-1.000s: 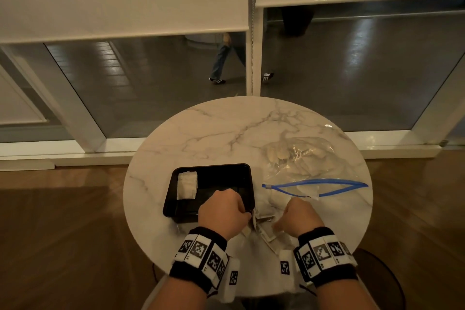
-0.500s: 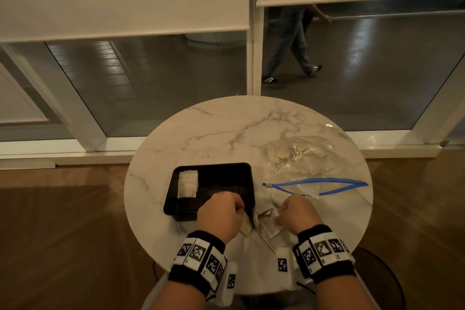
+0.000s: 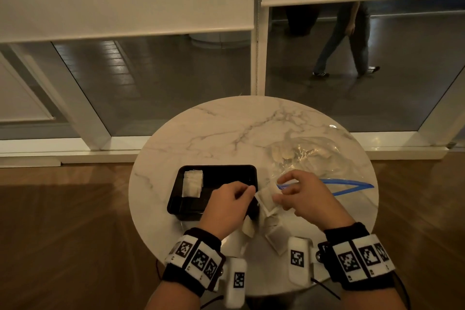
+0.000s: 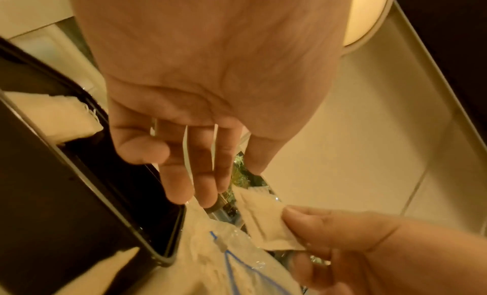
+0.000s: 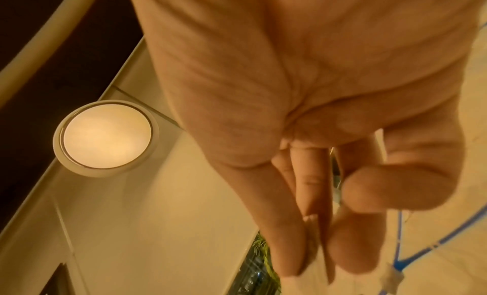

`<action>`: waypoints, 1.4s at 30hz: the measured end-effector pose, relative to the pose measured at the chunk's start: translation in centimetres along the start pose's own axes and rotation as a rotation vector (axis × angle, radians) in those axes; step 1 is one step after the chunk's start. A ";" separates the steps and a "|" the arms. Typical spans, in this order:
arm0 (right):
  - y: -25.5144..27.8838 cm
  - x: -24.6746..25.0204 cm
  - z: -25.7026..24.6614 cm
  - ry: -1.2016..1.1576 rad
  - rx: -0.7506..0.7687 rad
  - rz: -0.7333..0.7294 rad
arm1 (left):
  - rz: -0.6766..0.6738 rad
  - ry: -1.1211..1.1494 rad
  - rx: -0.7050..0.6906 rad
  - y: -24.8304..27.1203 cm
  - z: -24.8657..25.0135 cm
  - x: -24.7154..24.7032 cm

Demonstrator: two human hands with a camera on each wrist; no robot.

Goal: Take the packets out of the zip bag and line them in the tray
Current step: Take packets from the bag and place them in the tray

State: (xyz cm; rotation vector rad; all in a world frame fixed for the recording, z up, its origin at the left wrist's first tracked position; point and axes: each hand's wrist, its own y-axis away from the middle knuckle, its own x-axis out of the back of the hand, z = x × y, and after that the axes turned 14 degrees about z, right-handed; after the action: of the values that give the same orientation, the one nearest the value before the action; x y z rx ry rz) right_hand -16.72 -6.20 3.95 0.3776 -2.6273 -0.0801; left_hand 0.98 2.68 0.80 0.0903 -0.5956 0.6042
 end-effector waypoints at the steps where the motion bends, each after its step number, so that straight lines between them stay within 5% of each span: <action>1: 0.0 -0.1 -0.1 -0.033 0.011 0.002 | -0.009 0.068 0.019 0.0 0.2 0.0; 15: 0.6 -2.2 -0.7 -0.296 0.143 0.062 | -0.033 0.243 -0.015 -0.3 0.1 1.0; 27: -0.5 -3.2 0.5 -0.408 0.005 0.160 | -0.058 0.159 -0.080 -0.2 -0.5 1.7; 42: -1.0 -2.9 2.4 0.116 0.112 0.201 | 0.167 0.007 0.017 -2.1 -3.3 8.3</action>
State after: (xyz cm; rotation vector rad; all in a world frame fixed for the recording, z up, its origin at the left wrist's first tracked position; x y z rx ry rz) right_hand -15.10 -6.36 0.39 0.1491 -2.5459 0.1514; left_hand 9.26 6.01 2.82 0.0547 -0.5946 0.7716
